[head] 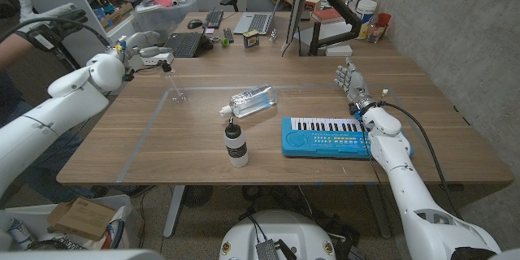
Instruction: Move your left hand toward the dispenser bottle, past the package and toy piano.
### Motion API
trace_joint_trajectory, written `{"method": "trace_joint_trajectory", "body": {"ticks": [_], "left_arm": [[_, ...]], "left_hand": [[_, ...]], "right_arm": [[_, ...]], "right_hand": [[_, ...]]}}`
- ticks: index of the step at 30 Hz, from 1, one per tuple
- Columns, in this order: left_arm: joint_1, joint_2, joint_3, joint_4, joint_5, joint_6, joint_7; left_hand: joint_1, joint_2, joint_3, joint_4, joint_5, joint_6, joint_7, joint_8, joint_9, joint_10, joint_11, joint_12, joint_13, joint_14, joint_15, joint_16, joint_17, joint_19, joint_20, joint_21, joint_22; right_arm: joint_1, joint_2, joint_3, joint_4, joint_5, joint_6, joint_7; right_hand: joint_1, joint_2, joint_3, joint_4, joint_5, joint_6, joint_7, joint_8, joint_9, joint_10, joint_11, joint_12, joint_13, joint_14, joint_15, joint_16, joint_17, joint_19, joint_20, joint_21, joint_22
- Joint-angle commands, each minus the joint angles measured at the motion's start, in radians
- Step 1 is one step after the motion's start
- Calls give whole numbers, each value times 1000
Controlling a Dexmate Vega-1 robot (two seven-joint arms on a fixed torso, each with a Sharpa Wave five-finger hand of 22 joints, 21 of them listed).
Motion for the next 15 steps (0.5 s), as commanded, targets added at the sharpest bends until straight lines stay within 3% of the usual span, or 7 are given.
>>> {"method": "trace_joint_trajectory", "body": {"ticks": [1,15], "left_arm": [[-60,-17,61,56,19,-23,-17],[-104,-39,102,103,28,-47,-29]], "left_hand": [[12,2,-4,0,0,11,0,5,3,-2,-9,-1,2,1,-1,-1,5,-6,8,-2,2],[16,2,-5,-1,1,13,-1,4,3,0,-12,-2,2,0,0,-1,6,-6,6,-2,3]], "right_arm": [[1,0,-1,-4,-7,-7,-2],[-2,2,-2,-11,-7,2,-5]], "right_hand": [[4,10,-3,-2,-1,0,-5,4,4,8,2,5,4,7,1,0,3,6,-2,-2,6],[4,11,-4,-2,-1,1,-5,5,4,9,1,5,4,7,2,0,3,8,-2,-7,6]]}}
